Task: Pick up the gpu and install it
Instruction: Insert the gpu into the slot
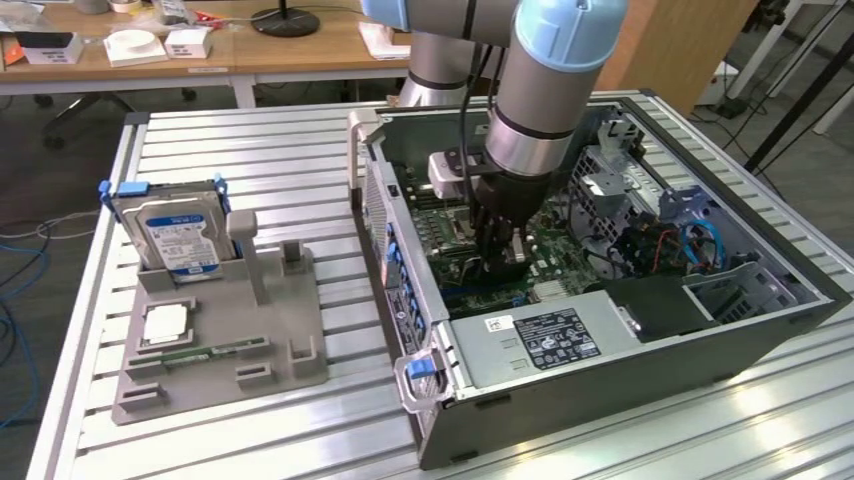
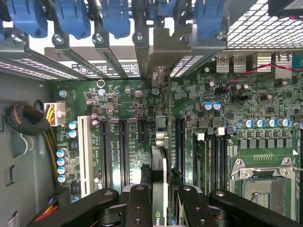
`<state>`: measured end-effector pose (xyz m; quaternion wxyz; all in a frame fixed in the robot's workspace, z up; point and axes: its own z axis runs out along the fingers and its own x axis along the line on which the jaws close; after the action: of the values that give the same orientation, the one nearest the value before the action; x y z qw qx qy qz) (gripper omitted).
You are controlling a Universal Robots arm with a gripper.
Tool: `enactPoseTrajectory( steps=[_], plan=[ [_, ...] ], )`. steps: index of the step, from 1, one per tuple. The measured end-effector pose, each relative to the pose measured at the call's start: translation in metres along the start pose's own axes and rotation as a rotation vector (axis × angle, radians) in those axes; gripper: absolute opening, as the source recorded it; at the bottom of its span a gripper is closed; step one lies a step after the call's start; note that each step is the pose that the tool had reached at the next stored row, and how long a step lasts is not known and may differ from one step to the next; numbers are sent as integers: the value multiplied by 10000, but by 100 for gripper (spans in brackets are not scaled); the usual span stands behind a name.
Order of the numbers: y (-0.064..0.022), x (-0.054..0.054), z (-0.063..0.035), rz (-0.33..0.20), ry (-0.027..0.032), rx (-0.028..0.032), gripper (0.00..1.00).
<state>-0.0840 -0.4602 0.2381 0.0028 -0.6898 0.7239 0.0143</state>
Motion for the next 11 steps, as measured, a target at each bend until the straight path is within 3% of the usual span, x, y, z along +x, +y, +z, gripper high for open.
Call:
enactPoseTrajectory(
  steps=[4,6,11],
  plan=[
    [0,-3,11,3,-29,8,27],
    [1,-1,1,3,-3,1,39],
    [0,0,-8,0,2,-1,45]
  ],
)
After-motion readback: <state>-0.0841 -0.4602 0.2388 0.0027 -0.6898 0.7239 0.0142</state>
